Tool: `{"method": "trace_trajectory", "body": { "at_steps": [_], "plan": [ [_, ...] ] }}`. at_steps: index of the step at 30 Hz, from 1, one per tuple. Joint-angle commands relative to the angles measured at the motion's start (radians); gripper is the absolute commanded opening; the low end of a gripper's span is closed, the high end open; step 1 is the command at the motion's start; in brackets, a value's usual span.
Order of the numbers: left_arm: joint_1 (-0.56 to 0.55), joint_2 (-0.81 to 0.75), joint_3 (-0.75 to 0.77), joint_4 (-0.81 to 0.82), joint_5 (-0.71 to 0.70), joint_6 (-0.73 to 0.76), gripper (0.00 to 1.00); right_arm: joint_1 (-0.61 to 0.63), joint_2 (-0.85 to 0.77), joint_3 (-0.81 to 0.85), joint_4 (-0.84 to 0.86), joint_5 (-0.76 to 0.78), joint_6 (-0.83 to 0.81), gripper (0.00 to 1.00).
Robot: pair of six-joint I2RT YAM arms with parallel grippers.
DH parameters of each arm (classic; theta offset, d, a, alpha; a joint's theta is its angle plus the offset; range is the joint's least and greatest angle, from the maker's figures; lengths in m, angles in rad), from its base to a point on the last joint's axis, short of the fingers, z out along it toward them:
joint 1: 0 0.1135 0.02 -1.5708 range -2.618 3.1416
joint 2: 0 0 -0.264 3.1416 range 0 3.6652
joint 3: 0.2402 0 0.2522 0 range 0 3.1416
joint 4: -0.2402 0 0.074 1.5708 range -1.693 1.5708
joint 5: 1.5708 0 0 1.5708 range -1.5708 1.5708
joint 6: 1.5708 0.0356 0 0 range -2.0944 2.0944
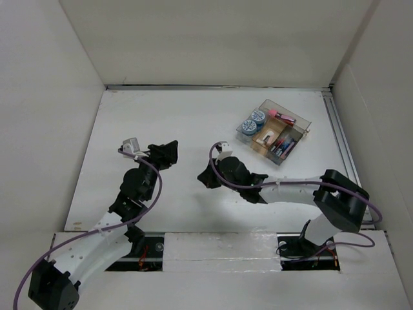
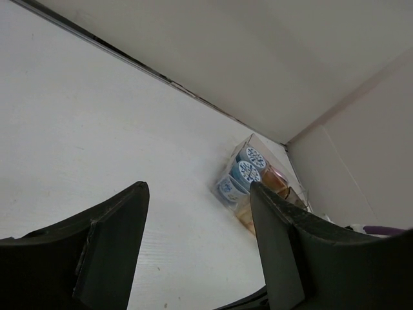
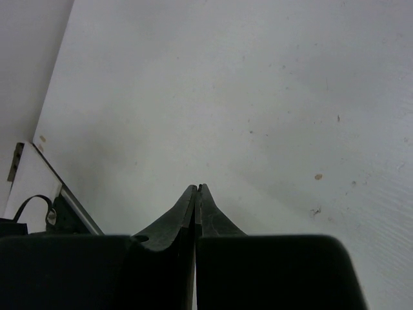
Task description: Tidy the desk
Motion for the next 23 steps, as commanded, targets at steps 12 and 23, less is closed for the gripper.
{"method": "trace_trajectory", "body": {
  "at_steps": [12,23],
  "plan": [
    [-0.002,-0.029,0.079,-0.019,0.115,0.013,0.63,0.011,-0.158,-0.054,0.007,0.084,-0.021,0.4],
    [-0.002,-0.058,0.087,-0.051,0.117,0.02,0.67,0.011,-0.151,-0.044,-0.01,0.091,-0.007,0.42]
  ]
}}
